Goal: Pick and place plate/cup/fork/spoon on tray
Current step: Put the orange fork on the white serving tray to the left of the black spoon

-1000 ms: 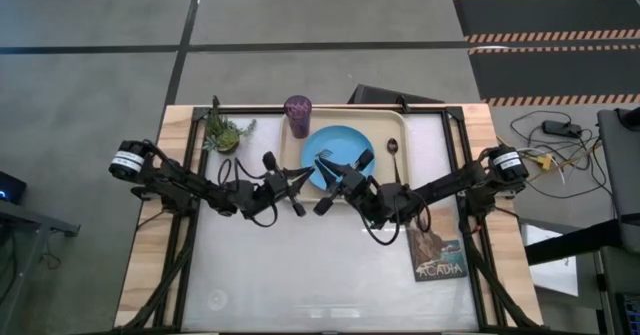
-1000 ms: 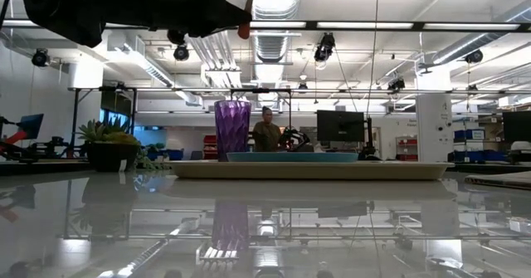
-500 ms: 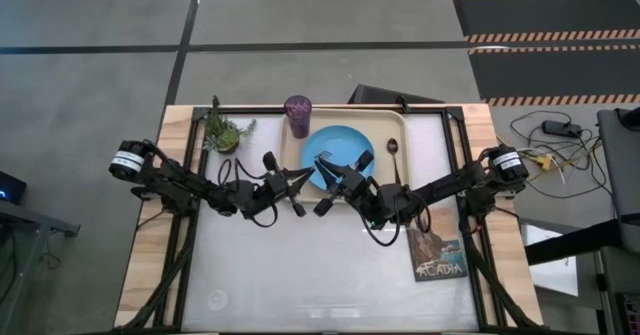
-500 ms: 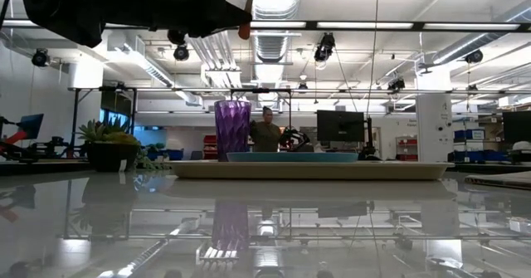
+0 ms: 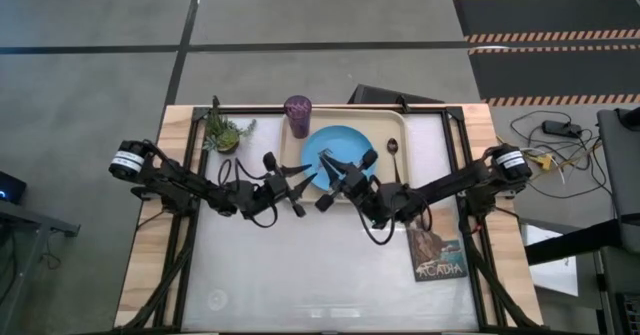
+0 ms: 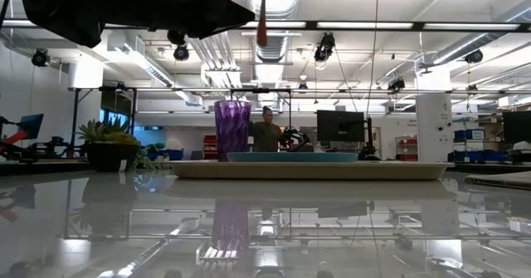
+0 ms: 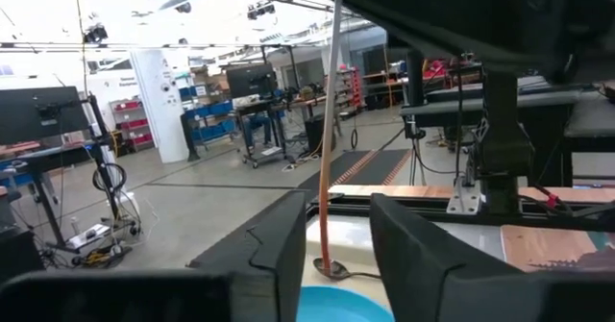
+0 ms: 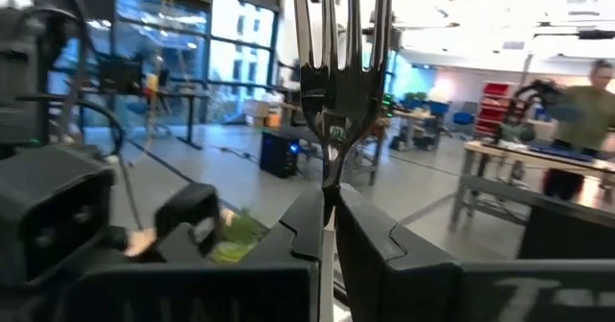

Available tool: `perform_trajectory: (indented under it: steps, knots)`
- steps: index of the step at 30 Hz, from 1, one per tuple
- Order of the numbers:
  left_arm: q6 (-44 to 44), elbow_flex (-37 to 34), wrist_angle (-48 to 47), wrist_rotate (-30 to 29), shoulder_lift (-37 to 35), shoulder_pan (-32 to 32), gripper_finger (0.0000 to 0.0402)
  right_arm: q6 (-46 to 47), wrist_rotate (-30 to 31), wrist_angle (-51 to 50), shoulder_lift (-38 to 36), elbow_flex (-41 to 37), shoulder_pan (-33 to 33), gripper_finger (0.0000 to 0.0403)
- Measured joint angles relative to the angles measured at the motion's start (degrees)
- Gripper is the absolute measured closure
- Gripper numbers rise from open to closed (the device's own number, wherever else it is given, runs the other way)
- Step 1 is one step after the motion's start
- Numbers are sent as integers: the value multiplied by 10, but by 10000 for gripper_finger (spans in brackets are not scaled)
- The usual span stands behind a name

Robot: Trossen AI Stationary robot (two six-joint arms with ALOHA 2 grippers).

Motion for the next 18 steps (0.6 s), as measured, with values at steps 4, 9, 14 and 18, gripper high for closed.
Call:
perform_trajectory:
  steps: [4, 9, 14, 18]
  knots:
    - [0, -1, 0, 0, -3, 0, 287, 25, 30, -85, -42, 1, -4, 394]
    - [0, -8, -4, -1, -15, 0, 283, 208, 31, -402, -109, 50, -38, 394]
    - [0, -8, -17, -1, -22, 0, 283, 517, -91, -814, -135, 151, -131, 394]
    - [0, -8, -17, -1, -23, 0, 283, 638, -208, -1021, -123, 205, -217, 394]
